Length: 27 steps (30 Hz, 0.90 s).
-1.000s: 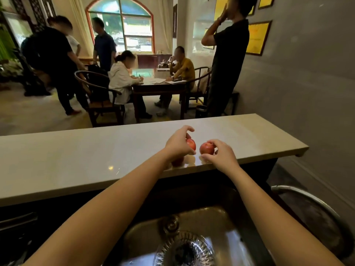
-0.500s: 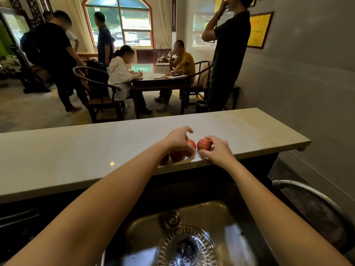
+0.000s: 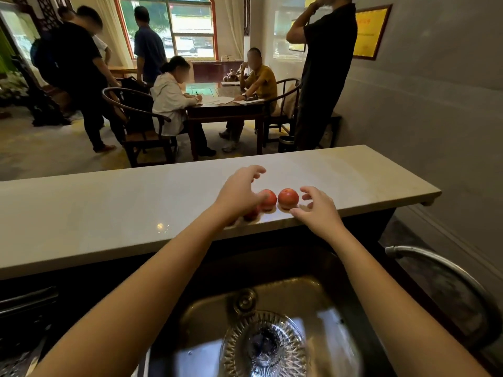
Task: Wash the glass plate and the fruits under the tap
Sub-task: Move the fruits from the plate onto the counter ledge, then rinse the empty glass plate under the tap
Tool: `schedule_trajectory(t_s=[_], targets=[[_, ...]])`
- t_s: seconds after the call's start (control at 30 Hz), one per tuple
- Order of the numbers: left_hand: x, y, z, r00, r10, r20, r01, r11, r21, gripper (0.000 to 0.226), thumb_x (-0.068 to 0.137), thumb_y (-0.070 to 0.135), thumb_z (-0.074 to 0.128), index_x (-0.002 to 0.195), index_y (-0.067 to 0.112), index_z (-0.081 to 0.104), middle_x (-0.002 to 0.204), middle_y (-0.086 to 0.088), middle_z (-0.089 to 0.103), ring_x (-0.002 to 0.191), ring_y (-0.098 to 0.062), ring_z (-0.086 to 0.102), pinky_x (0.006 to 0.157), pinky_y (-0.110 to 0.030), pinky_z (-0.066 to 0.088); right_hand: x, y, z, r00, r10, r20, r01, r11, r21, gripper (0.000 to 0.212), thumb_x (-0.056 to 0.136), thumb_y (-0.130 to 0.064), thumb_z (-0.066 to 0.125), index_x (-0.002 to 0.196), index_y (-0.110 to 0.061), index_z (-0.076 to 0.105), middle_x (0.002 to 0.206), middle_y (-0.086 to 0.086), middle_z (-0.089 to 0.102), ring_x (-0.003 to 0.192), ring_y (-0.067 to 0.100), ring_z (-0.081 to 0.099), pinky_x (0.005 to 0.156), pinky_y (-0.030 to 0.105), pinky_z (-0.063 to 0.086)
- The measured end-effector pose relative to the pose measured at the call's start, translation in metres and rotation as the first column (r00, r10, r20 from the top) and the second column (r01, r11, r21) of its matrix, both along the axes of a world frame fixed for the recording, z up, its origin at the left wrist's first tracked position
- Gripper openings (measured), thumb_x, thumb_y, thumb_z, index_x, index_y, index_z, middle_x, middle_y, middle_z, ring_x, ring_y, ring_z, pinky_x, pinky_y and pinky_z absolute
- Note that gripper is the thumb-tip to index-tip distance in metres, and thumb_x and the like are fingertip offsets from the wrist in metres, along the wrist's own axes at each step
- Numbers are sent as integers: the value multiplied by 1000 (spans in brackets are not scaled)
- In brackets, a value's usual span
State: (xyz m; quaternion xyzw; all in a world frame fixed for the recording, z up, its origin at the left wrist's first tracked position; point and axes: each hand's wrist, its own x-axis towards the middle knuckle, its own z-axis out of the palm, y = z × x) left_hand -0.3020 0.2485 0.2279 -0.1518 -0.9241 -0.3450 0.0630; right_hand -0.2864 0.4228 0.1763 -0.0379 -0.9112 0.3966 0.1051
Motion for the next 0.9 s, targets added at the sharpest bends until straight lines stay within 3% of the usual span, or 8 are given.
schedule_trajectory(t_s=[0.1, 0.17, 0.3, 0.4, 0.47, 0.6, 0.73, 0.9], targets=[[65, -20, -33, 991, -16, -133, 46, 973, 227, 34, 82, 17, 65, 115, 23, 57, 105, 17, 58, 92, 9, 53, 77, -5, 43, 34, 8, -29, 987, -65, -145, 48, 992, -114, 41, 82, -13, 67, 121, -15, 53, 110, 2, 55, 87, 11, 53, 72, 12, 41], [97, -29, -78, 998, -62, -10, 62, 957, 285, 28, 80, 15, 67, 104, 28, 59, 97, 17, 59, 89, 6, 58, 72, -2, 41, 56, 12, -66, 992, -61, -108, 42, 984, -173, 34, 82, -7, 66, 115, -10, 57, 102, 9, 60, 79, 15, 53, 69, 14, 41], [107, -32, -188, 856, 8, 516, -37, 998, 45, 29, 83, 25, 65, 111, 22, 57, 111, 3, 62, 101, -12, 58, 75, -11, 40, 81, 17, -154, 952, 46, 303, -15, 994, -104, 36, 88, -13, 61, 122, -7, 53, 108, 13, 61, 97, 22, 59, 82, 28, 45], [94, -39, -259, 715, 184, 675, -87, 981, -175, 54, 88, 37, 58, 132, 8, 45, 132, -11, 55, 120, -26, 53, 91, -24, 41, 85, 27, -211, 859, 43, 510, -60, 998, 17, 41, 91, -18, 56, 129, -7, 48, 112, 13, 62, 108, 26, 57, 88, 28, 42], [91, -45, -298, 649, 284, 706, -70, 946, -317, 63, 90, 36, 54, 140, 4, 31, 143, -18, 43, 129, -33, 44, 99, -32, 39, 86, 33, -242, 805, 25, 593, -81, 994, 68, 43, 92, -18, 55, 131, -3, 46, 115, 20, 61, 111, 30, 56, 89, 28, 40], [97, -52, -356, 597, 323, 735, 3, 915, -404, 60, 92, 39, 49, 140, 6, 35, 144, -20, 38, 129, -35, 43, 102, -35, 39, 89, 44, -294, 732, -14, 682, -141, 975, 171, 48, 91, -22, 54, 135, -6, 42, 132, 20, 51, 121, 32, 49, 97, 31, 38], [104, -47, -386, 550, 338, 764, -87, 933, -350, 71, 88, 29, 58, 143, 7, 20, 129, -27, 50, 108, -41, 59, 84, -39, 51, 89, 47, -331, 686, -47, 726, -216, 940, 265, 49, 91, -26, 53, 134, -9, 39, 130, 22, 47, 117, 38, 49, 96, 38, 42], [109, -47, -406, 609, 385, 694, -140, 913, -384, 69, 78, 6, 60, 137, 6, 23, 115, -27, 53, 101, -41, 58, 74, -38, 45, 82, 39, -357, 696, 10, 718, -229, 951, 208, 52, 88, -12, 54, 137, -8, 36, 126, 22, 47, 110, 37, 52, 89, 35, 45]])
